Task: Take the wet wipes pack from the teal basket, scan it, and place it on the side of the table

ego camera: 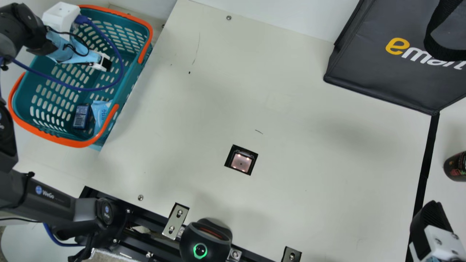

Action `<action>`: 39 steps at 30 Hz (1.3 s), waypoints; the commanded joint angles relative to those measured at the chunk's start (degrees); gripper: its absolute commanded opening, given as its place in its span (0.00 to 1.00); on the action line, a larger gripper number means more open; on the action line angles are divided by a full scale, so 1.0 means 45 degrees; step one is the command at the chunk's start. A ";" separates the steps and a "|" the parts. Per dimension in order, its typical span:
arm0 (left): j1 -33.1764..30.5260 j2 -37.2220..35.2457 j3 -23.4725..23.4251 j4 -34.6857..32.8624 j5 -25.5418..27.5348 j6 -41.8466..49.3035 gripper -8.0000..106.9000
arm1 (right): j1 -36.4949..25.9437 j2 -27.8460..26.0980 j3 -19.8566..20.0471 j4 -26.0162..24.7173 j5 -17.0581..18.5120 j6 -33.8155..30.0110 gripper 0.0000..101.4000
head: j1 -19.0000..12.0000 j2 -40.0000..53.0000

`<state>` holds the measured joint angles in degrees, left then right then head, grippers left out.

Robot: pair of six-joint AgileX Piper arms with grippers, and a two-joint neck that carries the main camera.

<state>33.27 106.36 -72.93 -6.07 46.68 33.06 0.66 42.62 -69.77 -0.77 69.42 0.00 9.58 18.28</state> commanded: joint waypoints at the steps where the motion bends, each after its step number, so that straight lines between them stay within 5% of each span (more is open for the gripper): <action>1: 0.0027 0.0061 0.0169 0.0051 -0.0118 -0.0049 0.85 | 0.0000 0.0000 0.0000 0.0000 0.0000 0.0000 0.94 | -0.0369 0.0031; 23: 0.0530 0.0858 0.1225 0.0327 0.0325 -0.3979 0.85 | 0.0000 0.0000 0.0000 0.0000 0.0000 0.0000 0.94 | -0.0369 0.0031; 39: 0.0781 0.1222 0.2117 0.0330 0.0178 -0.4406 0.85 | 0.0000 0.0000 0.0000 0.0000 0.0000 0.0000 0.94 | -0.0369 0.0031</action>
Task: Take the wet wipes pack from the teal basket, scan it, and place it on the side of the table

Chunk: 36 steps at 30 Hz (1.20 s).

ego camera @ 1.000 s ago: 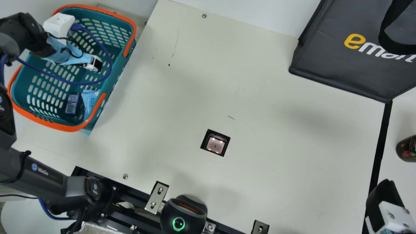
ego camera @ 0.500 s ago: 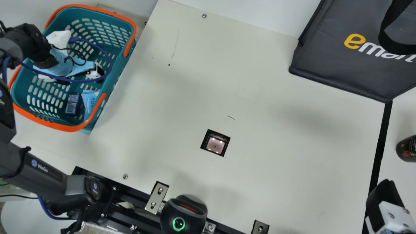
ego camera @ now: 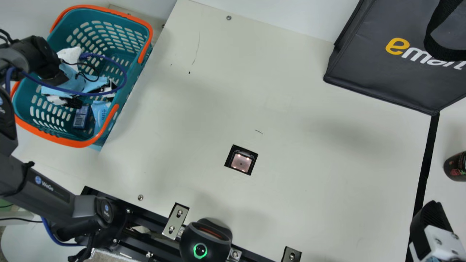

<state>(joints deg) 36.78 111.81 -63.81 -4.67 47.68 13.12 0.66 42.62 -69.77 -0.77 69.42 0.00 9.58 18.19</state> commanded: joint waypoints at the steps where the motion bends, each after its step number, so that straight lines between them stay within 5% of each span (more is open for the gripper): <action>1: 0.0012 0.0033 0.0176 0.0036 -0.0123 0.0044 0.85 | 0.0000 0.0000 0.0000 0.0000 0.0000 0.0000 0.94 | -0.0369 0.0050; 36: 0.0536 0.1411 0.2177 -0.1322 -0.3749 0.2242 0.85 | 0.0000 0.0000 0.0000 0.0000 0.0000 0.0000 0.94 | -0.0369 0.0050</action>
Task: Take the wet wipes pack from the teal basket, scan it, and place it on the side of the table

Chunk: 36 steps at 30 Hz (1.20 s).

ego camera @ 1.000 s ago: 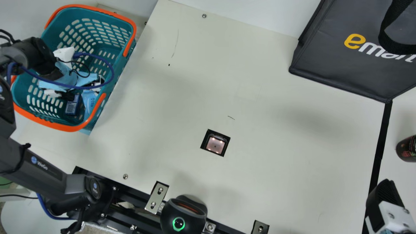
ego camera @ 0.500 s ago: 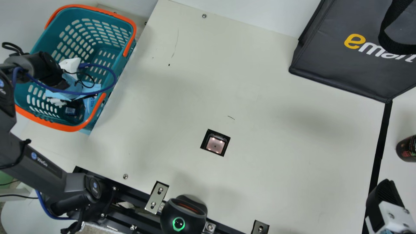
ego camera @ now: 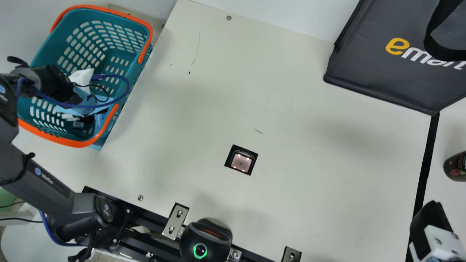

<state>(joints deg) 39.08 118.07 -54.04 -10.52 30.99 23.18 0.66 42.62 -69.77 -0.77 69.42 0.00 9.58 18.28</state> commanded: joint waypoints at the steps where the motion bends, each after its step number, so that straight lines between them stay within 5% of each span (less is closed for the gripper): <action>1: 0.0027 0.0043 0.0028 -0.0068 -0.0113 0.0039 0.85 | 0.0000 0.0000 0.0000 0.0000 0.0000 0.0000 0.94 | -0.0369 0.0031; 12: 0.0039 0.0239 0.0097 -0.0463 -0.0510 0.0297 0.85 | 0.0000 0.0000 0.0000 0.0000 0.0000 0.0000 0.94 | -0.0369 0.0031; 27: 0.0006 0.0216 0.0169 -0.0659 -0.0617 0.0390 0.00 | 0.0000 0.0000 0.0000 0.0000 0.0000 0.0000 0.94 | -0.0369 0.0031; 36: -0.0015 -0.0188 0.0249 -0.0742 -0.0552 0.0379 0.00 | 0.0000 0.0000 0.0000 0.0000 0.0000 0.0000 0.94 | -0.0369 0.0031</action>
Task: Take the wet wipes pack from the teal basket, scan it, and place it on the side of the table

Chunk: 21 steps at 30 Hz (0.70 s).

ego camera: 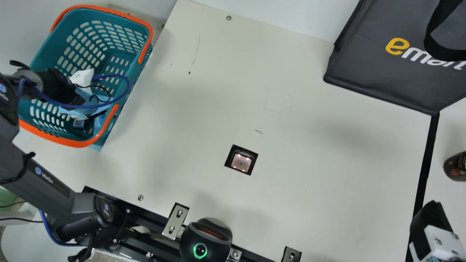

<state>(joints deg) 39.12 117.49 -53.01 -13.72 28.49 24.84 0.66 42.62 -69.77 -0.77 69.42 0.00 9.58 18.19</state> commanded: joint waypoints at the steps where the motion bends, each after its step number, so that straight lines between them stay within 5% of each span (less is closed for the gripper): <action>1: -0.0025 -0.0145 0.0023 -0.0048 0.0023 0.0020 0.00 | 0.0000 0.0000 0.0000 0.0000 0.0000 0.0000 0.94 | -0.0369 0.0050; 21: -0.0130 -0.1718 -0.0303 -0.0036 0.0768 -0.0001 0.00 | 0.0000 0.0000 0.0000 0.0000 0.0000 0.0000 0.94 | -0.0369 0.0050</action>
<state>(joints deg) 38.60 109.92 -54.35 -13.94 32.01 24.89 0.66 42.62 -69.77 -0.77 69.42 0.00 9.58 18.28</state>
